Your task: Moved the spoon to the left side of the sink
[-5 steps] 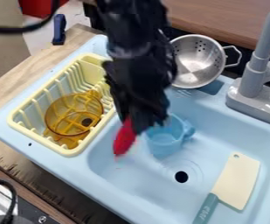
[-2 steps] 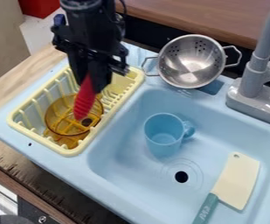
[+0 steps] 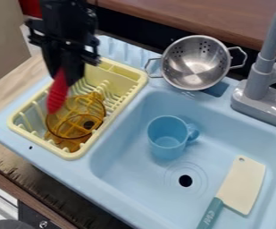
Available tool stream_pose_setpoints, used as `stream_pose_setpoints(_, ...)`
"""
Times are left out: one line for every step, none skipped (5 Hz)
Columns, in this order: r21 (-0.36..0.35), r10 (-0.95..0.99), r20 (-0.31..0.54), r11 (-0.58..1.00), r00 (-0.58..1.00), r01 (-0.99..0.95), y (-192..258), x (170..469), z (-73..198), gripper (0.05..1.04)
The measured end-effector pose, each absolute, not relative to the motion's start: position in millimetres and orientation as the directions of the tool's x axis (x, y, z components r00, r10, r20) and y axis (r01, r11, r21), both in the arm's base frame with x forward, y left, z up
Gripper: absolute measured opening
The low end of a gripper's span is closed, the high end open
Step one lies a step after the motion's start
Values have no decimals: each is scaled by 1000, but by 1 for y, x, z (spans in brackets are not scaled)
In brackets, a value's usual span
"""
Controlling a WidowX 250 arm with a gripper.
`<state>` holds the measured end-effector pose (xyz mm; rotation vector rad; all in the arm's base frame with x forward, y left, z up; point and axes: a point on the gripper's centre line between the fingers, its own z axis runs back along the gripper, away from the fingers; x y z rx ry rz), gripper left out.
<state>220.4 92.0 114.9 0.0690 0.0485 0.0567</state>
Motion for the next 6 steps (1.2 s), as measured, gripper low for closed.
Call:
stream_pose_setpoints(98, 3, -202, 995, 979, 17, 106, 215, 110, 287)
stream_pose_setpoints(136, -46, -248, 987, 968, 82, 119, 211, 106, 287)
stream_pose_setpoints(164, -114, -258, 974, 959, 160, 125, 200, 86, 287)
stream_pose_setpoints(188, -212, -231, 948, 950, 257, 124, 191, 77, 272)
stream_pose_setpoints(160, -274, -207, 937, 939, 309, 120, 184, 63, 153)
stream_pose_setpoints(159, -288, -170, 936, 942, 314, 120, 187, 66, 128)
